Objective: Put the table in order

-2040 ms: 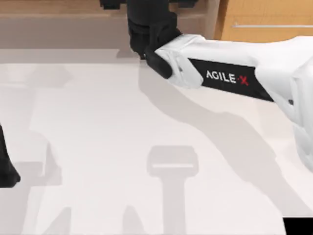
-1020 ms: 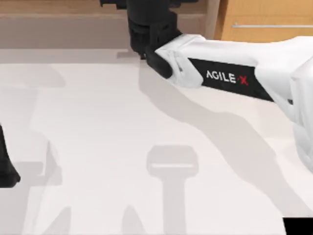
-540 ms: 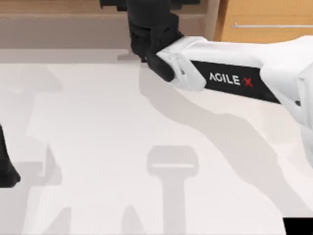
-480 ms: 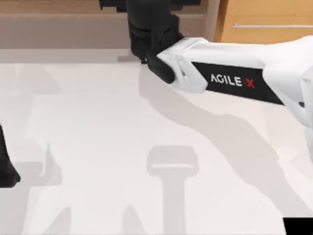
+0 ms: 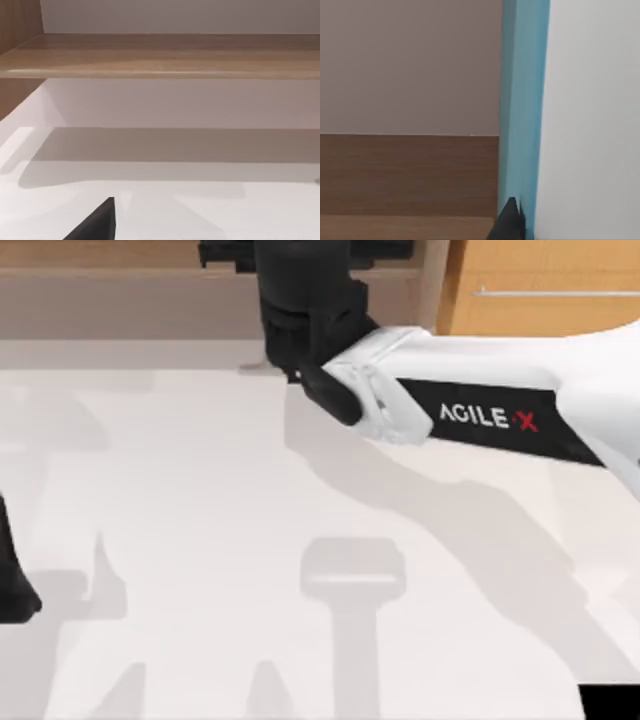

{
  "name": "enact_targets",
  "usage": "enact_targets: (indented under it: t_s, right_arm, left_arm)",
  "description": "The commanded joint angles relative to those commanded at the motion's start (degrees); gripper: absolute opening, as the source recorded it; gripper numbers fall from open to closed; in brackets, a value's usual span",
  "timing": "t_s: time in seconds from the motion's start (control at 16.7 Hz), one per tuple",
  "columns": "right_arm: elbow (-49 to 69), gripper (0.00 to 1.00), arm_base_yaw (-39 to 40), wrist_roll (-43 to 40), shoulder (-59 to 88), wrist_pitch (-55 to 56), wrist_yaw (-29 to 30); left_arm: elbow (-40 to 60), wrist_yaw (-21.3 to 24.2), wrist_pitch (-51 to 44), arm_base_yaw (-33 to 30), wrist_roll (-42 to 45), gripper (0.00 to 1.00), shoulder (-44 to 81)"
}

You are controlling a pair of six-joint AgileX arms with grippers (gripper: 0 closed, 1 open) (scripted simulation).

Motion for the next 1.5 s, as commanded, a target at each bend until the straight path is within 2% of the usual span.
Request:
enact_targets:
  t_s: [0.3, 0.6, 0.84, 1.02, 1.14, 1.5]
  right_arm:
    - [-2.17, 0.00, 3.08, 2.87, -2.36, 0.08, -2.42]
    - [-9.12, 0.00, 9.57, 12.21, -8.81, 0.78, -11.15]
    - [-13.09, 0.00, 7.54, 22.10, -18.87, 3.42, -19.29]
    - [-15.62, 0.00, 0.01, 30.04, -27.40, 5.91, -24.91]
    - [-17.74, 0.00, -7.71, 35.31, -32.61, 7.39, -28.32]
    - [-27.67, 0.00, -37.44, 50.10, -43.52, 9.67, -37.56]
  left_arm:
    - [0.00, 0.00, 0.00, 0.00, 0.00, 1.00, 0.00]
    - [0.00, 0.00, 0.00, 0.00, 0.00, 1.00, 0.00]
    - [0.00, 0.00, 0.00, 0.00, 0.00, 1.00, 0.00]
    - [0.00, 0.00, 0.00, 0.00, 0.00, 1.00, 0.00]
    - [0.00, 0.00, 0.00, 0.00, 0.00, 1.00, 0.00]
    - [0.00, 0.00, 0.00, 0.00, 0.00, 1.00, 0.00]
